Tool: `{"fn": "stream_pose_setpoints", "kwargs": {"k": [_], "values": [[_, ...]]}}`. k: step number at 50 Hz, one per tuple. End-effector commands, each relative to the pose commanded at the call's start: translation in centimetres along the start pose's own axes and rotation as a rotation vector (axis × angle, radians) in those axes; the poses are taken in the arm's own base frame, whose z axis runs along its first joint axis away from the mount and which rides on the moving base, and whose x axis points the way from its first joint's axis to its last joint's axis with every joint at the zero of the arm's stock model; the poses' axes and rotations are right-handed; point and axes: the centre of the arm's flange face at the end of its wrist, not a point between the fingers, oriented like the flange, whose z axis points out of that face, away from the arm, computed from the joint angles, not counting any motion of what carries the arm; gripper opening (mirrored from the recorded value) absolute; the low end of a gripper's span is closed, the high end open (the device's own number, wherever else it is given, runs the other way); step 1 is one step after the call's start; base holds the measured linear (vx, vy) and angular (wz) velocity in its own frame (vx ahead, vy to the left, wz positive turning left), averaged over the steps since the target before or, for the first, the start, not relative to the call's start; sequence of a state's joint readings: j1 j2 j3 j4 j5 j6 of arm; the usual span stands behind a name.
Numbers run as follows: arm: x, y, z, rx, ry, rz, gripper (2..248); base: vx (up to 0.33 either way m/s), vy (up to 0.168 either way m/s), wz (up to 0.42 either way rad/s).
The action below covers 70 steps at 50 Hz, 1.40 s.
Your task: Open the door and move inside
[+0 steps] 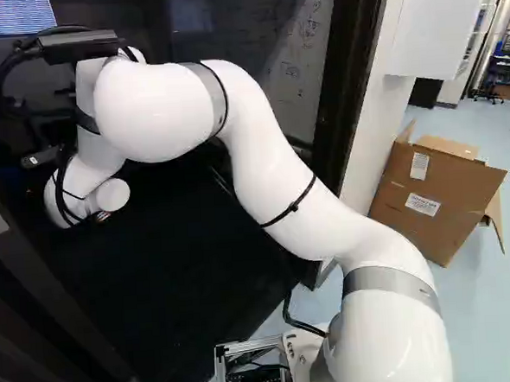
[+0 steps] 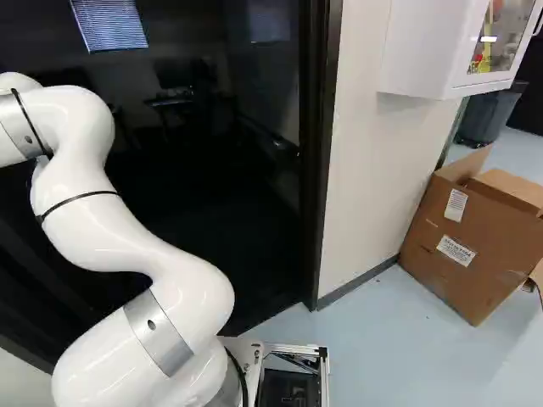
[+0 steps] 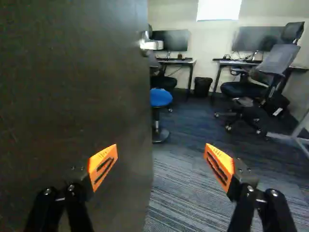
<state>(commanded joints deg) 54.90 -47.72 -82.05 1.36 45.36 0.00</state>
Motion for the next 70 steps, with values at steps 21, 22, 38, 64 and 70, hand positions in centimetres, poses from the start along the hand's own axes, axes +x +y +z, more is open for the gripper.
{"fn": "stream_pose_setpoints", "kwargs": {"k": [21,22,38,64,70], "values": [[0.2,1.7,-3.8,-0.069,-0.039,0.052,247,0.0,0.0,0.0],[0.2,1.8,-4.0,-0.072,-0.04,0.054,247,0.0,0.0,0.0],[0.2,3.3,-7.0,-0.133,-0.065,0.097,247,0.0,0.0,0.0],[0.1,6.2,-11.2,-0.232,-0.095,0.158,247,0.0,0.0,0.0],[0.1,6.7,-12.2,-0.248,-0.101,0.165,247,0.0,0.0,0.0]]}}
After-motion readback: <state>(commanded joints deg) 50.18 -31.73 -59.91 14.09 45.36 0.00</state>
